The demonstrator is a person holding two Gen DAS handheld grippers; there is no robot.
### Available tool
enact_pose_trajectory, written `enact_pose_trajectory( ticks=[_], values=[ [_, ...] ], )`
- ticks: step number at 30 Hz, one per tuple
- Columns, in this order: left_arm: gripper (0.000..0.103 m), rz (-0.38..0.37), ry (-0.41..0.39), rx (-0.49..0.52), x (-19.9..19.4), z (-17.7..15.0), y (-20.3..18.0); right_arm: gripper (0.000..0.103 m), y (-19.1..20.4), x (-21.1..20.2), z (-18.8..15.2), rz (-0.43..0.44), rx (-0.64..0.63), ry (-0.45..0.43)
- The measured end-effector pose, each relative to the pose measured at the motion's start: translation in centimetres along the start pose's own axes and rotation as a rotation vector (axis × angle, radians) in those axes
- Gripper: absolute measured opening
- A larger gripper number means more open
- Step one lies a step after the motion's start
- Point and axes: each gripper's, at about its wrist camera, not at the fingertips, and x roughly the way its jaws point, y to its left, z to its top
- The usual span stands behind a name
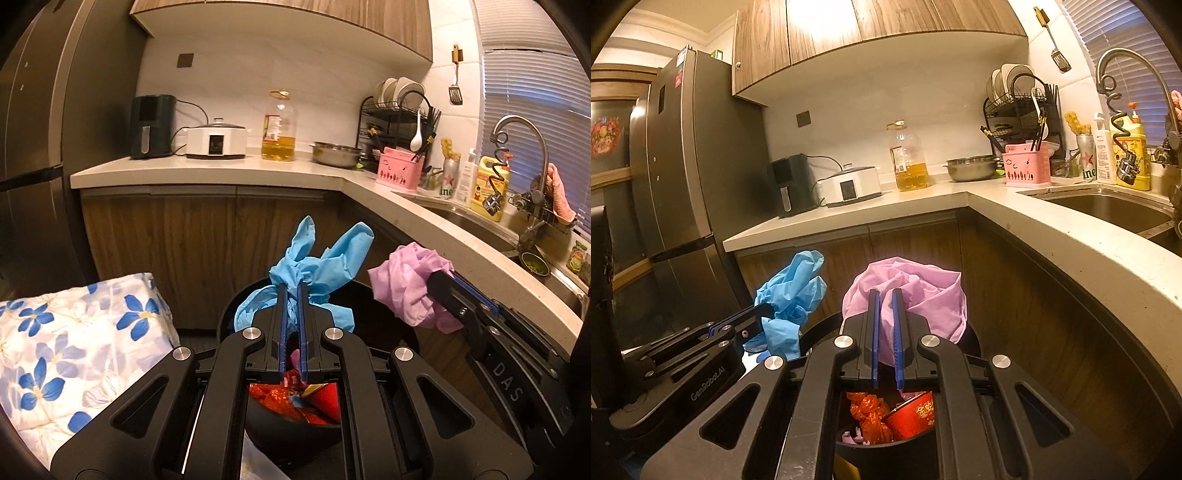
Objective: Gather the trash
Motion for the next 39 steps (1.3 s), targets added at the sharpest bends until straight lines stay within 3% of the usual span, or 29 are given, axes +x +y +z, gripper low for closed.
enact_pose_trajectory(
  ticks=[5, 7, 9, 13, 18, 23, 30, 35, 39],
  values=[
    [0.01, -0.001, 0.03, 0.0, 1.0, -0.4, 0.3, 0.008, -0.1, 0.9, -0.2, 0.003, 0.002, 0.019],
    [0.02, 0.004, 0.032, -0.002, 1.2, -0.5, 0.4, 0.013, -0.2, 1.1, -0.3, 0.002, 0.006, 0.028],
    [0.038, 0.003, 0.029, -0.01, 1.2, -0.6, 0.6, 0.022, -0.4, 1.2, -0.3, 0.0, 0.013, 0.028],
    [0.054, 0.017, 0.011, -0.035, 0.4, -0.6, 1.3, 0.031, -0.7, 1.1, -0.2, 0.0, 0.024, 0.025],
    [0.078, 0.094, -0.001, -0.05, -1.4, -1.0, 2.6, 0.057, -0.9, 0.5, -0.3, -0.009, 0.034, 0.031],
    [0.092, 0.199, -0.01, -0.039, -4.5, -2.0, 4.2, 0.084, 0.2, -0.9, -1.0, -0.013, 0.026, 0.061],
    [0.097, 0.363, -0.001, -0.035, -11.0, -4.6, 7.2, 0.089, 3.5, -3.9, -2.2, -0.034, -0.049, 0.113],
    [0.097, 0.438, 0.005, -0.073, -16.3, -6.3, 9.2, 0.096, 5.8, -6.2, -3.1, -0.039, -0.067, 0.158],
    [0.097, 0.448, -0.002, -0.093, -20.2, -7.3, 10.1, 0.096, 7.9, -8.8, -3.8, -0.024, -0.084, 0.163]
  ],
)
